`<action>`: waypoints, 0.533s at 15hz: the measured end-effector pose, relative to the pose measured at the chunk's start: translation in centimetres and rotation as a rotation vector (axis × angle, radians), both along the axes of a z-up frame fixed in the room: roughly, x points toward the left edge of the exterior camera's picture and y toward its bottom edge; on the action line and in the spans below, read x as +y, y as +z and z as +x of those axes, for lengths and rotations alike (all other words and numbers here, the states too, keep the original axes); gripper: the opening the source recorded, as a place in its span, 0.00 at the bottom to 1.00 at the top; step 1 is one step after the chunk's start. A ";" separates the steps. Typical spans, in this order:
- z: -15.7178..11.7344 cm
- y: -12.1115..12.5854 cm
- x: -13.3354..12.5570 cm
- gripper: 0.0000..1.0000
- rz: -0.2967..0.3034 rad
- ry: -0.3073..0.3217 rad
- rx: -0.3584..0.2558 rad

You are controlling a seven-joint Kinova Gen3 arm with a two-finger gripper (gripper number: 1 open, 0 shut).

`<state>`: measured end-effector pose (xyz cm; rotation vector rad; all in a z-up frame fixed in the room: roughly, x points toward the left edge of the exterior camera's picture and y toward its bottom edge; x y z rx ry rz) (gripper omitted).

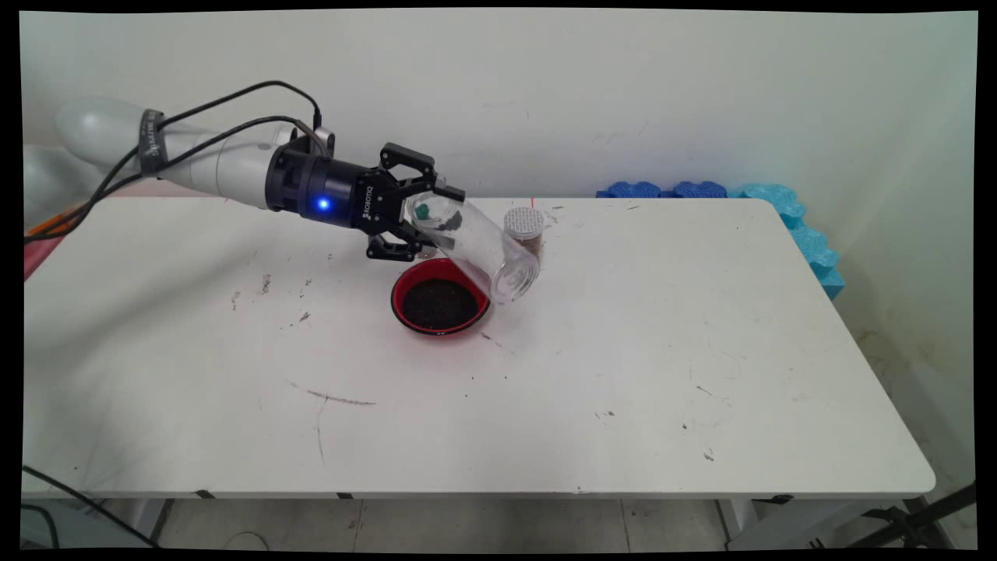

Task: Pour the black seasoning powder in the red bowl

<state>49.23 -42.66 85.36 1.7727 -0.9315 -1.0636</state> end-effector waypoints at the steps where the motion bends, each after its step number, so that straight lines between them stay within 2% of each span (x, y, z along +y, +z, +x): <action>1: 0.0 0.2 -0.1 0.00 -0.041 -0.018 -0.024; 8: 0.0 1.3 -0.3 0.00 -0.237 -0.098 -0.145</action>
